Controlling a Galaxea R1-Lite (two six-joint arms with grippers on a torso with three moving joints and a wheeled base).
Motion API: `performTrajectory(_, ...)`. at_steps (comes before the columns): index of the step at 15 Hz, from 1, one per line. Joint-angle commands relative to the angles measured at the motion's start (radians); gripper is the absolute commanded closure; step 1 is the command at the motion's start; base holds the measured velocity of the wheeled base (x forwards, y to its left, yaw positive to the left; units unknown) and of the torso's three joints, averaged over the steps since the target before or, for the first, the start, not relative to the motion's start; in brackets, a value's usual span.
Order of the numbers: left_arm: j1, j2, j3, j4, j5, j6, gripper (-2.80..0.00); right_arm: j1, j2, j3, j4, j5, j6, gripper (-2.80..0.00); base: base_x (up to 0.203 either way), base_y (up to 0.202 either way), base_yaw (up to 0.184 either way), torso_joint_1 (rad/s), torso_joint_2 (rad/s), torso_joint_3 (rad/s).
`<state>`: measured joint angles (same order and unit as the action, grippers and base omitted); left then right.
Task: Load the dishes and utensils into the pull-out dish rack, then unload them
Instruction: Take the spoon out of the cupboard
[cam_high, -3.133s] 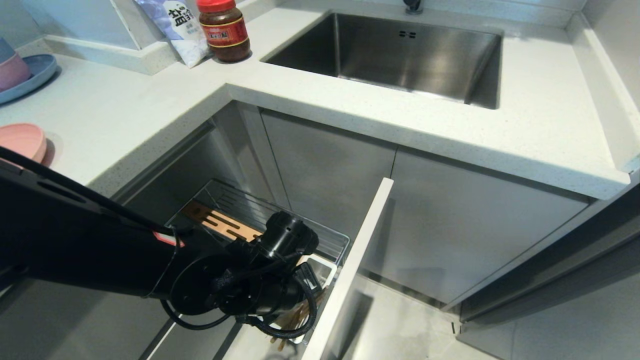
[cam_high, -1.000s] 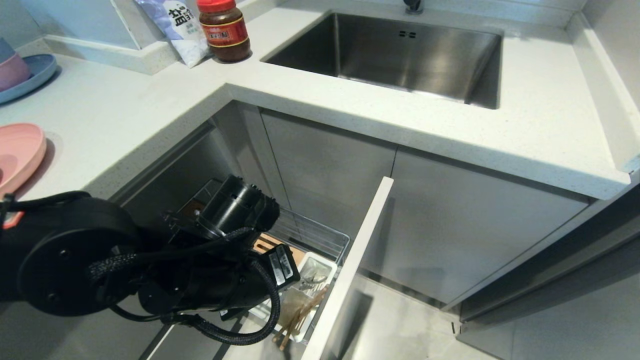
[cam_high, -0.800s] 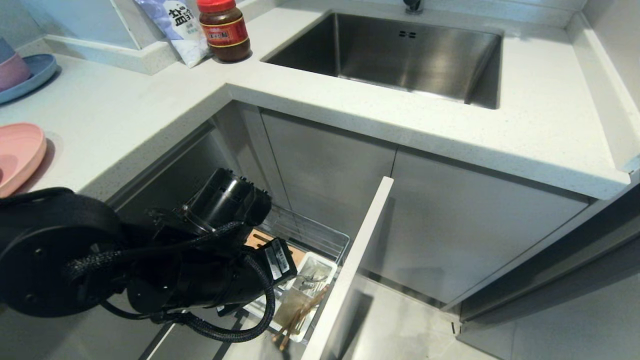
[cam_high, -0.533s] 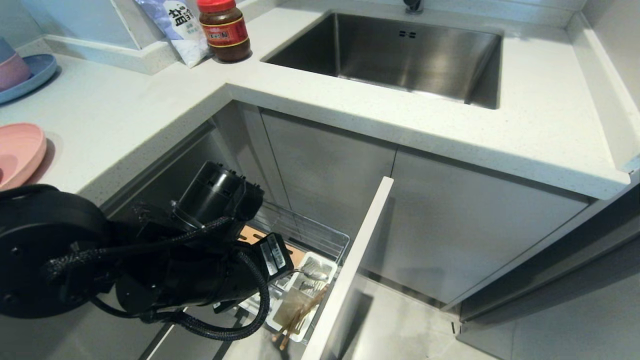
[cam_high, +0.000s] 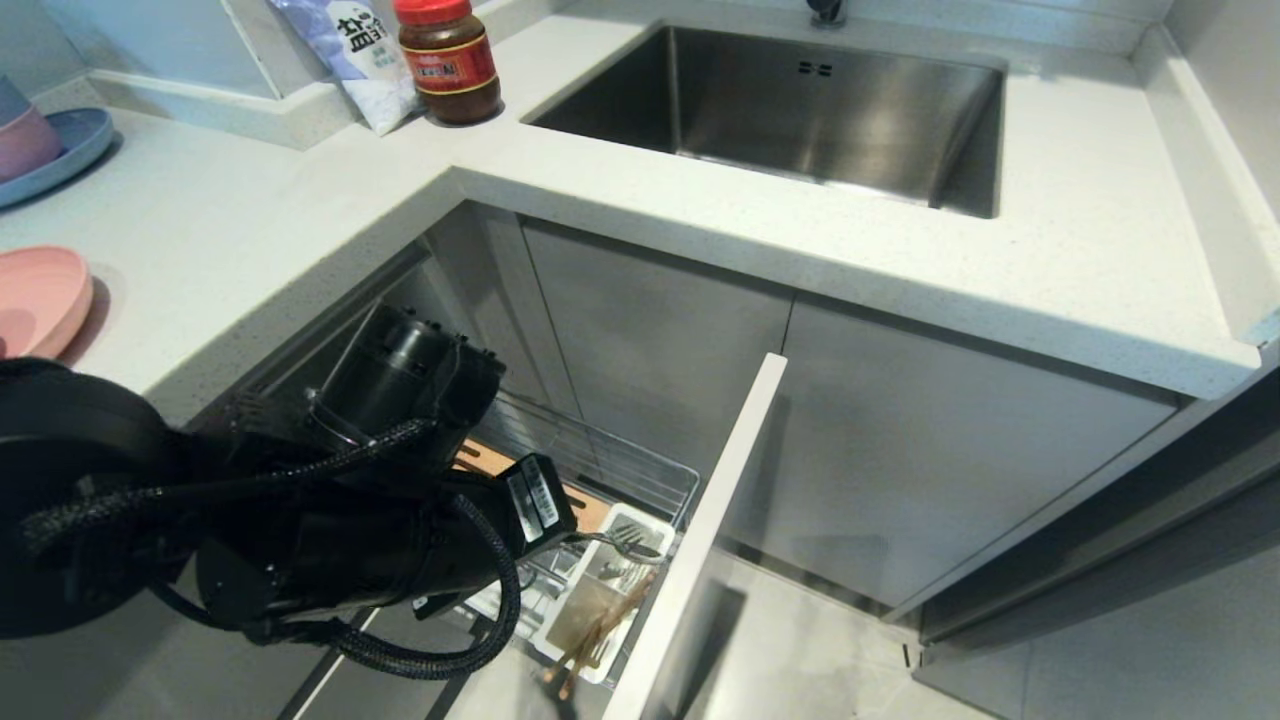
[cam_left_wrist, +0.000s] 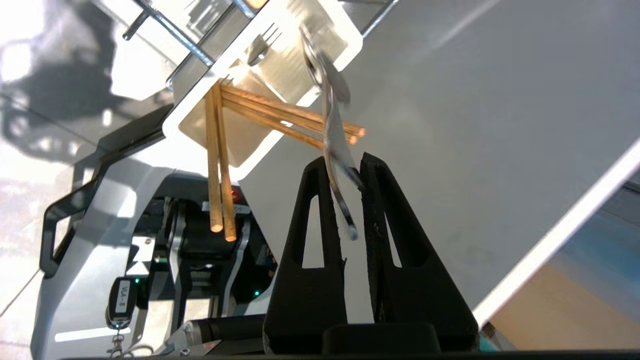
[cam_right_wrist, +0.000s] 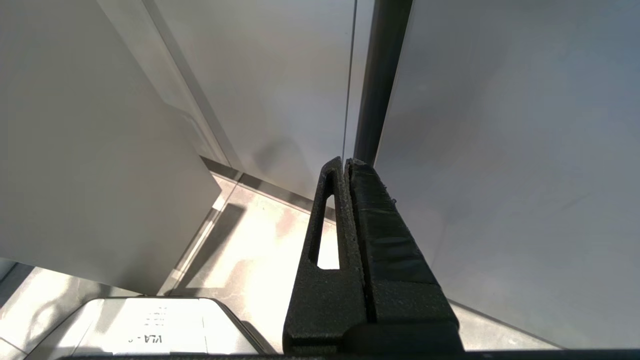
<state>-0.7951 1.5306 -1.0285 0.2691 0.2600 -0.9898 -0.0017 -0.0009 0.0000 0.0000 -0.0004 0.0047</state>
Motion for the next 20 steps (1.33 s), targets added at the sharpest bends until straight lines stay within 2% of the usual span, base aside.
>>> performTrajectory(1, -0.001, -0.018, -0.002, 0.004, 0.005, -0.001, 0.0, 0.0, -0.004, 0.002, 0.0, 0.0, 0.0, 0.0, 0.0, 0.0, 0.0, 0.0, 0.0, 0.0)
performTrajectory(7, -0.001, -0.026, -0.018, 0.042, 0.043, 0.003, 0.0, 0.0, -0.004, 0.002, 0.0, 0.0, 0.0, 0.0, 0.0, 0.0, 0.0, 0.0, 0.0, 0.0)
performTrajectory(16, 0.005, -0.104, -0.045, 0.044, 0.187, 0.072, 0.0, 0.0, -0.004, 0.002, 0.0, 0.0, 0.0, 0.0, 0.0, 0.0, 0.0, 0.0, 0.0, 0.0)
performTrajectory(20, 0.005, -0.135, -0.055, 0.049, 0.197, 0.079, 0.0, 0.0, -0.004, 0.002, 0.0, 0.0, 0.0, 0.0, 0.0, 0.0, 0.0, 0.0, 0.0, 0.0)
